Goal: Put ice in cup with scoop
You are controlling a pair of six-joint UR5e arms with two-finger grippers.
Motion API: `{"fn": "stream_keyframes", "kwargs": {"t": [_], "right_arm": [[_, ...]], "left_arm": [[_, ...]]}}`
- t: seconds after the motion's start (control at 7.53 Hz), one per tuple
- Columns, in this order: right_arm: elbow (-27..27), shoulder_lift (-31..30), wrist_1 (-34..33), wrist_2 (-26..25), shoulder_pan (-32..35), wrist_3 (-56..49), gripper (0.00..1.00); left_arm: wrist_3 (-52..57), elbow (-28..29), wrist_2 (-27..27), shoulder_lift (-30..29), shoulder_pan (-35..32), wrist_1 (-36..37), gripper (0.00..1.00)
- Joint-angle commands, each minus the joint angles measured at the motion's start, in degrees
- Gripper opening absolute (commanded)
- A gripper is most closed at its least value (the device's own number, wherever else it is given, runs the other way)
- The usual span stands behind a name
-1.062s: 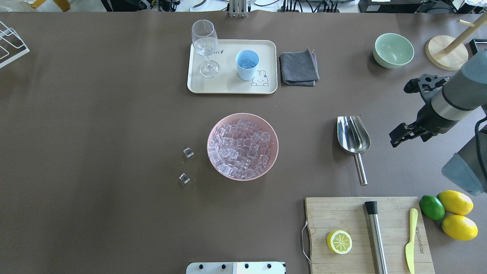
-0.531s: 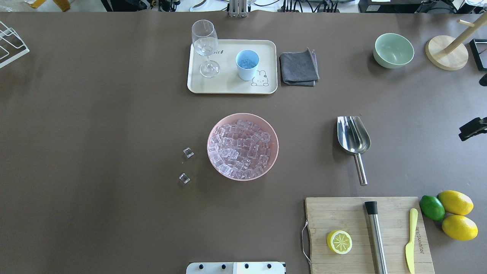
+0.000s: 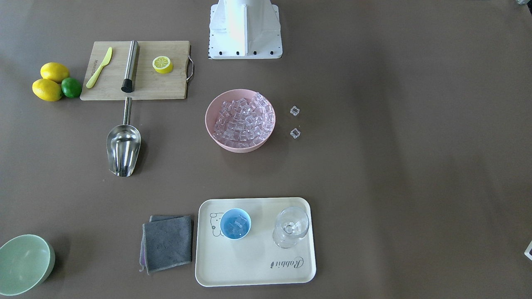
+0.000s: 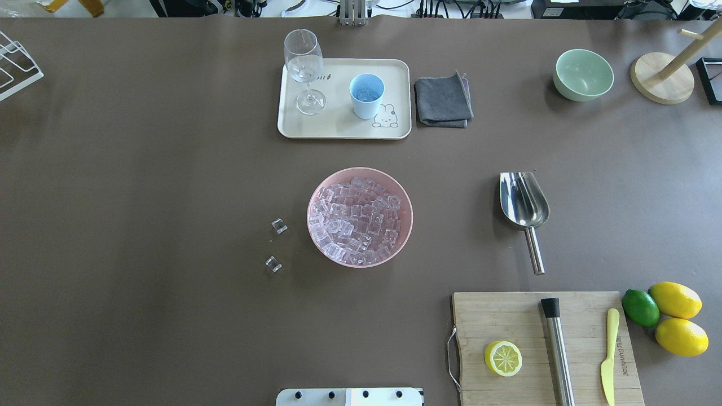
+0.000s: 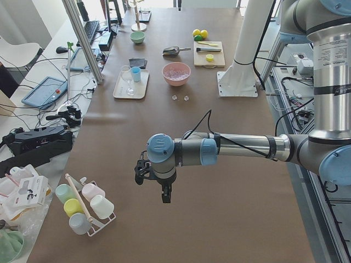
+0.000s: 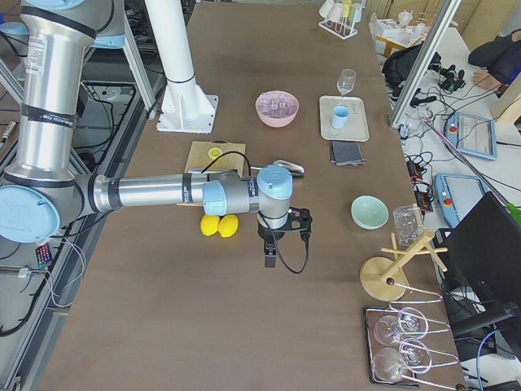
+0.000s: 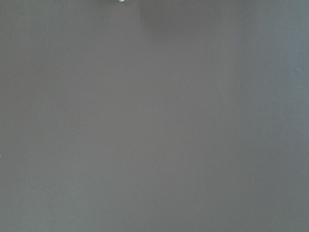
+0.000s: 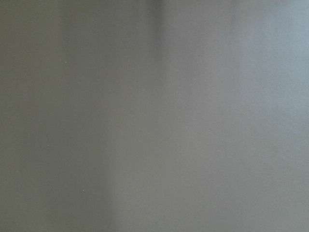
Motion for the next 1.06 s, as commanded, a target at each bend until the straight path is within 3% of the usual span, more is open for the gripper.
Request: {"fn": "stream_keyframes", "kwargs": {"t": [0.0,0.4,0.93], "right_arm": [[-1.2,-1.6,-0.4,3.3,6.1,-2.0,1.00],[-1.4,-1.4,-0.4,0.8,6.3,-5.4,1.00],[-3.5,-0.9,0.1,1.5,6.2,-5.5,1.00]], "left_arm": [[0.0,0.0,0.0,0.0,0.0,0.0,0.99],[0.0,0.1,0.0,0.1,0.0,0.0,0.99],[0.0,0.1,0.0,0.0,0.3,0.0,0.99]]}}
